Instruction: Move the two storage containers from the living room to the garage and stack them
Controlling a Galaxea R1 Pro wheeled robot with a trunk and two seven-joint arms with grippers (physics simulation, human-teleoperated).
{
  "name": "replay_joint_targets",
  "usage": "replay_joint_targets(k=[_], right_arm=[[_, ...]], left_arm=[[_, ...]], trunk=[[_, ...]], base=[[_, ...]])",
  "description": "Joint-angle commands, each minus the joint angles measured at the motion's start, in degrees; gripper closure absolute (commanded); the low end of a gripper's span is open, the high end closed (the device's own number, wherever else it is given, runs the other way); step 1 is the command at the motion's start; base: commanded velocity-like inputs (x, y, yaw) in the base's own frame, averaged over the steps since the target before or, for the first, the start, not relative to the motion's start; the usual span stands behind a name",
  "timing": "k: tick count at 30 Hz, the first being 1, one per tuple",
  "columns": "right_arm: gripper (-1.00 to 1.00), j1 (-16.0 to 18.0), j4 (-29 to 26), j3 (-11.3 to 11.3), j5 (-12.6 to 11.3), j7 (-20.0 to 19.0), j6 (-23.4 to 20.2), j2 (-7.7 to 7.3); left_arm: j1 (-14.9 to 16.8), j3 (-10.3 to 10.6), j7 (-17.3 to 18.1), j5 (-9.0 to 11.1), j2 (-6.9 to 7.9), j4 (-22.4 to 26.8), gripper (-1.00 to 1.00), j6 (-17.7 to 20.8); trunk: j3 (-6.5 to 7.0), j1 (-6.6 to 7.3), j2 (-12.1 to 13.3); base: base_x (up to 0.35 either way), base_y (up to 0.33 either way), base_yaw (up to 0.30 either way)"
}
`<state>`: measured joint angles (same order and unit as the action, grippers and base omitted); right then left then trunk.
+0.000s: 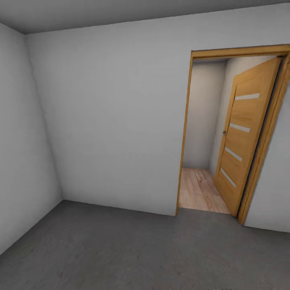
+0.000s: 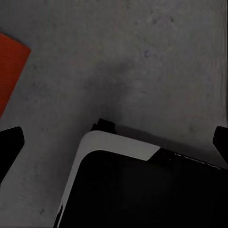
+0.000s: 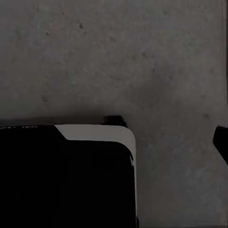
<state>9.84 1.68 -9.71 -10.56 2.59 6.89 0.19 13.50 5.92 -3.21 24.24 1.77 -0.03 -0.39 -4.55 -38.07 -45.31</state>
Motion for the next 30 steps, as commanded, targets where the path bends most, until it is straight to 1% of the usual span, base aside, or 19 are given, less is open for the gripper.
replay_joint_targets(k=[1,10,17,30], right_arm=[[-1.0,0.09,0.17,-0.49,-0.54,0.04,0.34,0.02],[-1.0,0.09,0.17,-0.57,-0.07,0.05,0.48,0.05],[-1.0,0.09,0.17,-0.58,1.9,0.05,0.48,0.07],[-1.0,0.09,0.17,-0.58,2.29,-0.04,0.41,0.07]], left_arm=[[0.03,0.49,-0.13,0.46,-0.04,-0.01,-1.0,-0.07],[0.03,0.5,-0.13,0.38,-0.11,-0.02,-1.0,-0.22],[0.04,0.5,-0.13,0.43,-0.1,0.02,-1.0,-0.24],[0.03,0.5,-0.13,0.41,-0.18,0.03,-1.0,-0.28]], trunk=[[-0.06,-0.01,-0.07],[0.23,-0.01,-0.07],[0.46,-0.01,-0.07],[0.88,-0.01,-0.07]], base=[[0.0,0.0,-0.274],[0.0,0.0,-0.274],[0.0,0.0,-0.274],[0.0,0.0,-0.274]])
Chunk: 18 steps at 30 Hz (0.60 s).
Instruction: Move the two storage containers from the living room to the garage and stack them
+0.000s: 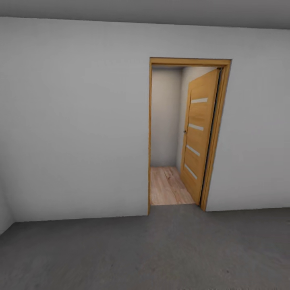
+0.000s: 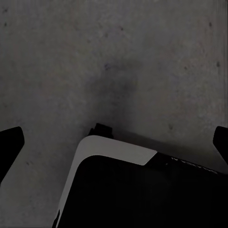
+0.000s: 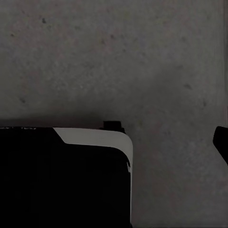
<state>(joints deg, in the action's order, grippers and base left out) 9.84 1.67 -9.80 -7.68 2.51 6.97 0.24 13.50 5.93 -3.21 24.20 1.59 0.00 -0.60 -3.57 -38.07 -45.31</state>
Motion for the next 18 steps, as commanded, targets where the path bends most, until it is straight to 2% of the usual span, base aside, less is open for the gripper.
replay_joint_targets(k=[1,18], right_arm=[[-1.0,0.09,0.18,-0.49,-0.59,0.04,0.32,0.03],[-1.0,0.09,0.18,-0.49,-0.58,-0.05,0.32,0.03]], left_arm=[[0.03,0.49,-0.13,0.44,-0.02,0.0,-1.0,-0.08],[0.03,0.49,-0.13,0.41,-0.28,0.0,-1.0,-0.03]], trunk=[[-0.06,-0.01,-0.07],[0.49,-0.01,-0.07]], base=[[0.0,0.0,-0.274],[0.0,0.0,-0.274]])
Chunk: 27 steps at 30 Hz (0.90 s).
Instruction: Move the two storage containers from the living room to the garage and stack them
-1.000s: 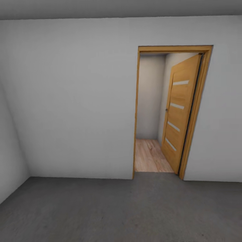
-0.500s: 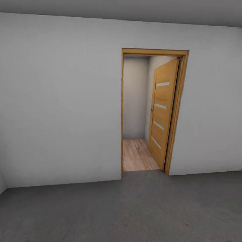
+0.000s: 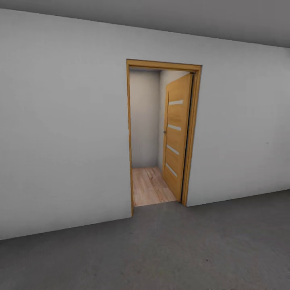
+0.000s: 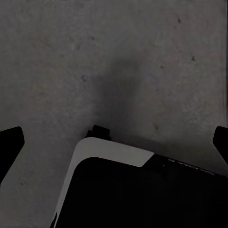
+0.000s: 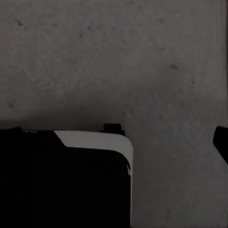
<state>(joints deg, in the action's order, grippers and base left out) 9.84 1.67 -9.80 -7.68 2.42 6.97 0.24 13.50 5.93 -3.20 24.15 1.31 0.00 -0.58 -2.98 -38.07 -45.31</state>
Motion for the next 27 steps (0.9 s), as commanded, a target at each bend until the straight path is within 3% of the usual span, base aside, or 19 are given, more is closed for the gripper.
replay_joint_targets(k=[1,15,27], right_arm=[[-1.0,0.09,0.18,-0.49,-0.59,0.04,0.33,0.03],[-1.0,0.09,0.18,-0.49,-0.59,0.01,0.33,0.03],[-1.0,0.09,0.18,-0.49,-0.59,0.44,0.25,0.03]], left_arm=[[0.03,0.52,-0.13,0.46,-0.03,0.0,-1.0,-0.08],[0.03,0.51,-0.13,0.4,-0.08,0.0,-1.0,-0.12],[0.04,0.57,-0.05,0.21,-0.08,0.0,-1.0,0.15]], trunk=[[-0.06,-0.01,-0.07],[0.39,-0.01,-0.07],[0.44,-0.01,-0.07]], base=[[0.0,0.0,-0.274],[0.0,0.0,-0.268],[0.19,-0.129,-0.035]])
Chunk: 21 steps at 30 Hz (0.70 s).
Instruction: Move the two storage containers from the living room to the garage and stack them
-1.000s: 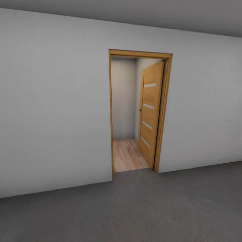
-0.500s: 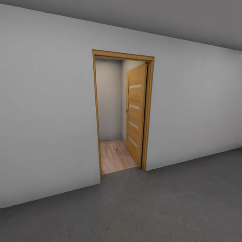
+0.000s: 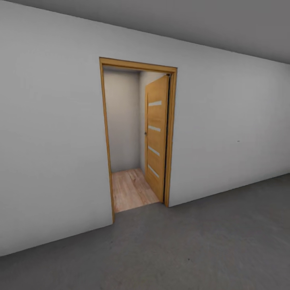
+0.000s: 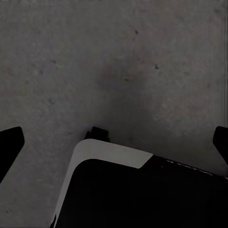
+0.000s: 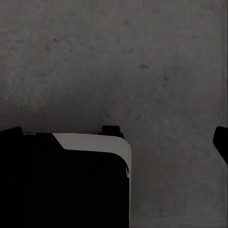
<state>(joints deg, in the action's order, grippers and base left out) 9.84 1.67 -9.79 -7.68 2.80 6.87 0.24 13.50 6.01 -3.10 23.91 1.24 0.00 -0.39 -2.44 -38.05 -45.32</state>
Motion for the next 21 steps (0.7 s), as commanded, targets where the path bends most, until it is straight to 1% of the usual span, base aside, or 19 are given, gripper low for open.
replay_joint_targets(k=[1,13,17,21], right_arm=[[-1.0,0.09,0.18,-0.49,-0.58,0.09,0.35,0.03],[-1.0,0.09,0.18,-0.49,-0.57,0.03,0.34,0.03],[-1.0,0.09,0.18,-0.49,0.25,0.11,0.34,0.03],[-1.0,0.09,0.18,-0.49,0.91,0.24,0.34,0.03]], left_arm=[[0.04,0.49,-0.15,0.44,0.0,0.0,-1.0,-0.03],[0.03,0.48,-0.23,0.43,0.0,-0.01,-1.0,-0.05],[0.05,0.45,-0.19,0.43,0.01,0.0,-1.0,-0.01],[0.04,0.41,-0.17,0.48,0.07,0.0,-1.0,0.07]], trunk=[[-0.1,-0.03,-0.06],[-0.1,-0.03,-0.06],[-0.1,-0.03,-0.06],[-0.1,-0.03,-0.06]], base=[[0.257,-0.193,-0.001],[0.262,-0.199,0.0],[0.289,-0.171,0.0],[0.31,-0.081,0.0]])
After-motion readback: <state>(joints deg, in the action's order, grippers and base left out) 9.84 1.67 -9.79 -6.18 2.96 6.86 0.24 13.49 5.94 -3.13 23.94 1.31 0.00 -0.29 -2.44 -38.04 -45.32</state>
